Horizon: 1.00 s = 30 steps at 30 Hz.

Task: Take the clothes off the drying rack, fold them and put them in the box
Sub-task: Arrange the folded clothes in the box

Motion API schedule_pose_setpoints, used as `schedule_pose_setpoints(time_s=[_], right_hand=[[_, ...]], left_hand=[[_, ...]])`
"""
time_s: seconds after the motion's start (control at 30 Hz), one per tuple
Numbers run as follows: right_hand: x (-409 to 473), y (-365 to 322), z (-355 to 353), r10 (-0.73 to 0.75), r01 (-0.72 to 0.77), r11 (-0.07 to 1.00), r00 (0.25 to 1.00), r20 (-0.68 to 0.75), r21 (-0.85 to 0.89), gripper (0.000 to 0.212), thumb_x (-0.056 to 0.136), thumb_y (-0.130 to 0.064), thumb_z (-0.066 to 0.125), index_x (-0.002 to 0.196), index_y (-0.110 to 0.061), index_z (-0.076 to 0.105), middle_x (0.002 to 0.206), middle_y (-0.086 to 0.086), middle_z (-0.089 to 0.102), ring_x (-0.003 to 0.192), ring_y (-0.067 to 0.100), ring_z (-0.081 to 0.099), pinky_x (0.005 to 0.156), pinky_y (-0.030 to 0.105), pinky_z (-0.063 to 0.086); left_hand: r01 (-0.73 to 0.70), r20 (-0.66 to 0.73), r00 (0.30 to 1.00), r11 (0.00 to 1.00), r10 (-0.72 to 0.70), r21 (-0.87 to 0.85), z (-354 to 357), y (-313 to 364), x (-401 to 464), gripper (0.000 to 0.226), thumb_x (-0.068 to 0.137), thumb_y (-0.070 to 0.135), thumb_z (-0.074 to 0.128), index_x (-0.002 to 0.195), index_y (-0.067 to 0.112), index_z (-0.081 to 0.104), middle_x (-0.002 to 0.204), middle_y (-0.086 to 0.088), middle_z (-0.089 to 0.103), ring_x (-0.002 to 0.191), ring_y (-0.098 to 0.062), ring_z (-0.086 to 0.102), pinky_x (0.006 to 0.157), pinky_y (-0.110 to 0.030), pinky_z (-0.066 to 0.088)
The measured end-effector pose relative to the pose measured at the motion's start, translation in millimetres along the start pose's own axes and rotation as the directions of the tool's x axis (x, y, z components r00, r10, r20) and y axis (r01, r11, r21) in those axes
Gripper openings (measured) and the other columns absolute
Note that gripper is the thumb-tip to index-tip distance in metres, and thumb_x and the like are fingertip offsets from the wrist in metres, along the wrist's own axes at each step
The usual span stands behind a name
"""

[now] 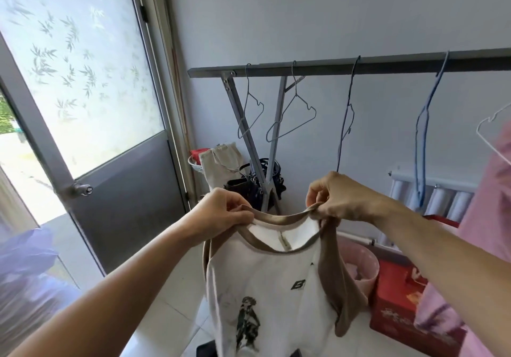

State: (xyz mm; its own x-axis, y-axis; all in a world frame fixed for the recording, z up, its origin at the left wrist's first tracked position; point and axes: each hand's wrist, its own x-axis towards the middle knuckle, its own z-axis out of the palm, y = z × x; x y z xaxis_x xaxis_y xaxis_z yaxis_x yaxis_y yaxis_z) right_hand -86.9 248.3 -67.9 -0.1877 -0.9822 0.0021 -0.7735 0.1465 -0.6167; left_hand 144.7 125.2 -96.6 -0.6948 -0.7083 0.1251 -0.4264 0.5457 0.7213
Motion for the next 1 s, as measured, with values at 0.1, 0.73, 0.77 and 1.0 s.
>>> schedule_pose_setpoints(time_s=[0.1,0.73,0.77,1.0], right_hand=[[2,14,10,-0.045,-0.006,0.908,0.993,0.113,0.419,0.007,0.085,-0.003,0.069,0.086,-0.01,0.072,0.07,0.001,0.068,0.065,0.009,0.062,0.062,0.02,0.049],[68,-40,111,-0.024,0.009,0.984,0.997,0.08,0.18,0.021,0.082,-0.038,0.059,0.099,-0.026,0.06,0.088,-0.001,0.068,0.083,0.018,0.067,0.077,0.037,0.055],[74,-40,119,-0.014,0.009,0.996,0.998,0.06,0.091,0.019,0.083,-0.034,0.055,0.1,-0.027,0.061,0.089,-0.001,0.069,0.084,0.019,0.068,0.079,0.041,0.056],[125,-24,113,0.054,-0.05,0.997,0.996,-0.077,0.051,0.024,0.074,-0.006,0.055,0.064,-0.025,0.066,0.072,-0.007,0.069,0.077,0.017,0.067,0.072,0.032,0.055]], left_hand=[[-0.006,-0.111,0.994,0.999,0.002,-0.036,-2,2,3,0.01,0.087,0.028,0.072,0.078,0.031,0.073,0.072,0.01,0.071,0.066,0.0,0.063,0.068,-0.021,0.048],[-0.041,-0.28,0.96,0.996,0.016,-0.085,-42,3,13,0.011,0.096,0.028,0.061,0.085,0.027,0.059,0.056,0.01,0.062,0.047,-0.001,0.055,0.057,-0.024,0.045],[-0.038,-0.274,0.962,0.995,0.01,-0.096,-46,-1,15,0.011,0.096,0.027,0.061,0.085,0.026,0.06,0.054,0.01,0.06,0.046,-0.002,0.053,0.058,-0.025,0.045],[0.084,-0.297,0.951,0.996,-0.084,-0.011,-103,-58,21,0.015,0.085,0.036,0.073,0.082,0.022,0.073,0.072,0.004,0.073,0.06,-0.004,0.064,0.062,-0.022,0.05]])
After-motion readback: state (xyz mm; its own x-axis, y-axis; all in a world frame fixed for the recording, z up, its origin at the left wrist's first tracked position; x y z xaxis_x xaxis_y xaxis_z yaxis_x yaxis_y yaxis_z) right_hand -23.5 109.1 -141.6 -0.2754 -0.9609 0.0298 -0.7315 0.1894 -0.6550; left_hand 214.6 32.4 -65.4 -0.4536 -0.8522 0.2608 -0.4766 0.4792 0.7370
